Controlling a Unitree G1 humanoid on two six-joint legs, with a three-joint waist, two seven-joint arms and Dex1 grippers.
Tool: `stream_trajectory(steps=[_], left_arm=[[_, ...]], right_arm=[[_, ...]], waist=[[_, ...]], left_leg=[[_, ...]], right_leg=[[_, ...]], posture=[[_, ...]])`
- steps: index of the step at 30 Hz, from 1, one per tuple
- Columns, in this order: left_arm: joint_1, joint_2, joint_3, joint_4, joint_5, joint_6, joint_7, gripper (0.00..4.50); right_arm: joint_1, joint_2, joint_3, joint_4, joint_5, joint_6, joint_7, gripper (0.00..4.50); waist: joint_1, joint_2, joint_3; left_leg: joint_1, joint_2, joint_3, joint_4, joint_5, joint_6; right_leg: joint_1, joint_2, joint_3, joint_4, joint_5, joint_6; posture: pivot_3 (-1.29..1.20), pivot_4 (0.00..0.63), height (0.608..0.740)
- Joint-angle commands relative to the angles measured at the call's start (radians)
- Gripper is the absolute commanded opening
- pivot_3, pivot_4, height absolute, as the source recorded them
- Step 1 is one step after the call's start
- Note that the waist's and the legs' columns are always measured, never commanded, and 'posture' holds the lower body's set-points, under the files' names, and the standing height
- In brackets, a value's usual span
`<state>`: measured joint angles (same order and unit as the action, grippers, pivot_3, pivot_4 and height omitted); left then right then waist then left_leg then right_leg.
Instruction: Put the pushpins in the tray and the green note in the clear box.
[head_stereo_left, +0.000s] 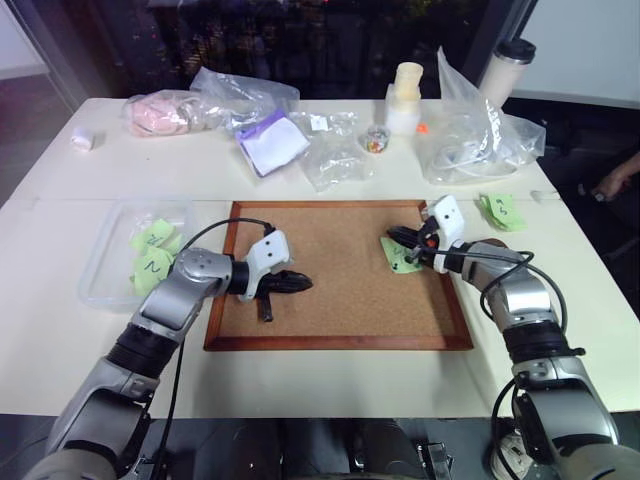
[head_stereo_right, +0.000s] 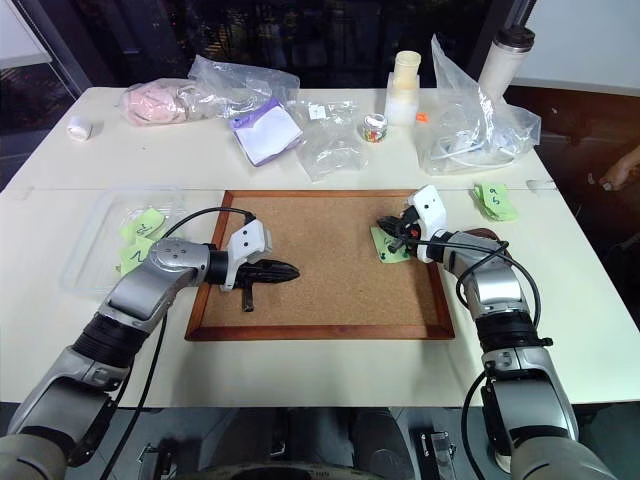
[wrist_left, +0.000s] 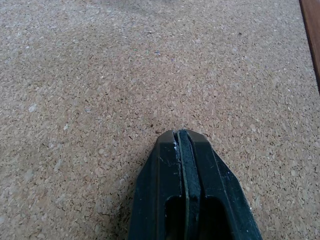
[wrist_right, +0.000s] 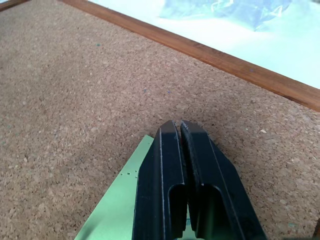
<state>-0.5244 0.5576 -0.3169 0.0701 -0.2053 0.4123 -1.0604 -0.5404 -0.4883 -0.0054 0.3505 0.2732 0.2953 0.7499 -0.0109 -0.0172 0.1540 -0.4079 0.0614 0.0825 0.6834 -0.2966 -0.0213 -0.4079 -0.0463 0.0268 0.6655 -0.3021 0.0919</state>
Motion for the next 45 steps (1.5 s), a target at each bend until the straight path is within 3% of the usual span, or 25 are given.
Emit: stream_trajectory(steps=[1,13,26,37,41,45], left_arm=[[0.019,0.013,-0.030,0.014,0.039,0.028,-0.009,0.00],[0.021,0.010,-0.039,0.013,0.052,0.024,-0.002,0.00],[0.022,-0.005,-0.022,0.003,0.066,0.001,0.011,0.00],[0.023,-0.012,-0.019,0.007,0.071,-0.003,0.011,0.00],[0.016,-0.016,-0.020,0.008,0.072,-0.002,0.014,0.00],[0.013,-0.018,-0.019,0.011,0.073,-0.003,0.014,0.00]], right_arm=[[-0.019,-0.010,-0.078,-0.091,0.036,-0.030,-0.020,0.05],[0.051,-0.016,-0.165,-0.178,0.049,-0.014,-0.094,0.05],[0.305,-0.120,-0.327,-0.261,0.034,0.045,-0.224,0.05],[0.349,-0.117,-0.358,-0.224,0.026,0.031,-0.289,0.05],[0.352,-0.118,-0.359,-0.225,0.031,0.037,-0.290,1.22],[0.354,-0.119,-0.364,-0.237,0.036,0.043,-0.293,3.26]], waist=[[-0.001,0.001,0.000],[-0.001,0.002,-0.001],[-0.001,0.005,-0.003],[0.000,0.006,-0.003],[0.000,0.006,-0.003],[0.001,0.006,-0.003]], left_leg=[[0.000,0.000,0.000,0.000,0.000,0.000],[0.001,0.000,0.000,0.000,0.000,0.000],[0.002,0.000,0.000,0.000,0.000,0.000],[0.002,-0.001,0.000,0.000,0.000,0.000],[0.002,-0.001,0.000,0.000,0.000,0.000],[0.002,-0.001,0.000,0.000,0.000,0.000]], right_leg=[[0.000,0.000,0.000,0.000,0.000,0.000],[0.001,0.000,0.000,0.000,0.000,0.000],[0.002,0.000,0.000,0.000,0.000,0.000],[0.002,0.000,0.001,-0.001,0.000,0.000],[0.002,0.000,0.001,-0.001,0.000,0.000],[0.003,0.000,0.001,-0.001,0.000,0.000]], posture=[[0.00,0.150,0.734],[0.00,0.150,0.734],[0.00,0.150,0.734],[0.00,0.150,0.734],[0.00,0.150,0.734],[0.00,0.150,0.734]])
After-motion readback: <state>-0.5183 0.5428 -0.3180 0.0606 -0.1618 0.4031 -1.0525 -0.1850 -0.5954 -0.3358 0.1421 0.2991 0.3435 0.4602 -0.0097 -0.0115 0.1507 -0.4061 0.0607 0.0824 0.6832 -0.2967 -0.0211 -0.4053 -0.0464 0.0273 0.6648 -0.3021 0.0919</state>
